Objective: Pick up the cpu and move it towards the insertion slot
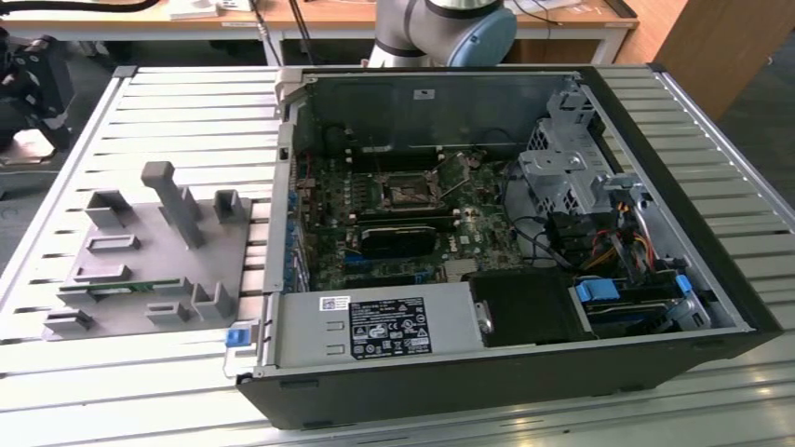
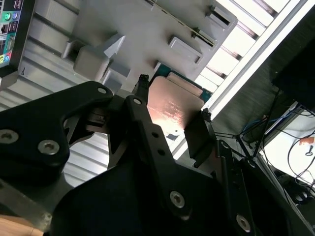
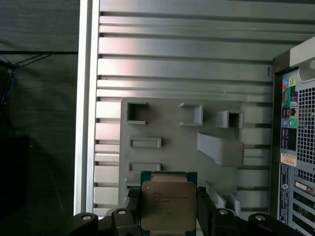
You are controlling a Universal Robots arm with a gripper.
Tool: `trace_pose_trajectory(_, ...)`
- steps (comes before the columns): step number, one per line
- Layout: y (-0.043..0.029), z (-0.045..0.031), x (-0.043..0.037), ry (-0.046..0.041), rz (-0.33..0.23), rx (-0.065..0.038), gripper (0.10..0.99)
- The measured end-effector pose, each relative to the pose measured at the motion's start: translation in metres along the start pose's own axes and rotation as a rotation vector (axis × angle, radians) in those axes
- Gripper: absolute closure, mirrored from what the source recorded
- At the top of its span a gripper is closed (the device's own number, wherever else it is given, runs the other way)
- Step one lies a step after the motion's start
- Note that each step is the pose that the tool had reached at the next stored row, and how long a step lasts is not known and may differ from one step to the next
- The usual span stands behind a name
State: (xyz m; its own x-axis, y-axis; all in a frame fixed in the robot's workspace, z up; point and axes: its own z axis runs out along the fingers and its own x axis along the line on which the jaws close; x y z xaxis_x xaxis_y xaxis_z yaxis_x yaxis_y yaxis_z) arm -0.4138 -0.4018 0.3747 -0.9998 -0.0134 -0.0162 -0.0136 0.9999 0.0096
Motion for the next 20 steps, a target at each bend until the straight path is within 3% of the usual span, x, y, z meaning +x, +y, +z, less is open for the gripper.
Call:
trace_pose_trajectory(12, 0.0026, 0.0006, -0.0352, 0.0, 0.0, 0.0, 0.545)
trace_pose_trajectory(20, 0.0068, 0.001, -0.0469, 0.0, 0.0, 0.0, 0.545)
